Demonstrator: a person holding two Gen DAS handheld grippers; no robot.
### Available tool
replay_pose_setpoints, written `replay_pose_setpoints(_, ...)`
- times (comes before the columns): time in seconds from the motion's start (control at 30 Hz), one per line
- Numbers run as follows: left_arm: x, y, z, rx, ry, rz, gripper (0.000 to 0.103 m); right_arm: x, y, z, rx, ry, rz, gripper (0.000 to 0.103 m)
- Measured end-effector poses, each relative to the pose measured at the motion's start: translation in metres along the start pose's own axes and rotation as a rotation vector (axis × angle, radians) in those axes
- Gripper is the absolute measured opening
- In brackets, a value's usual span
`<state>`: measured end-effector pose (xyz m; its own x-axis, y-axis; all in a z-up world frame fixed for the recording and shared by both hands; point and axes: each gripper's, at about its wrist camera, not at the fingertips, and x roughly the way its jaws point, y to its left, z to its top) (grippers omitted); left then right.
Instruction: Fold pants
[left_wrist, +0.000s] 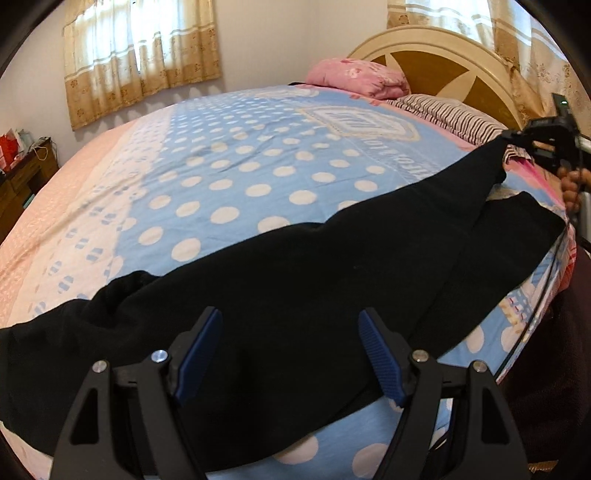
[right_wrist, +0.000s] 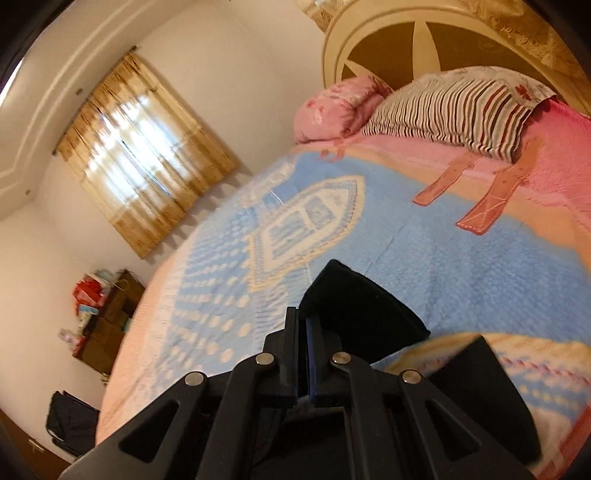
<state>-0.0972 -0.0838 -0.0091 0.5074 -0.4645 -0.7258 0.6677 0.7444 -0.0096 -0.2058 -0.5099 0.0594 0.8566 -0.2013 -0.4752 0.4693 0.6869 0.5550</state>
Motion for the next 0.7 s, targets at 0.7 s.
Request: replay_pose_setpoints(0.7,-0.013,-0.018,0.007,0.029,-0.009,-0.116,0.079,-0.041,-0.065,-0.054,0.086,0.1,-0.148,0.003)
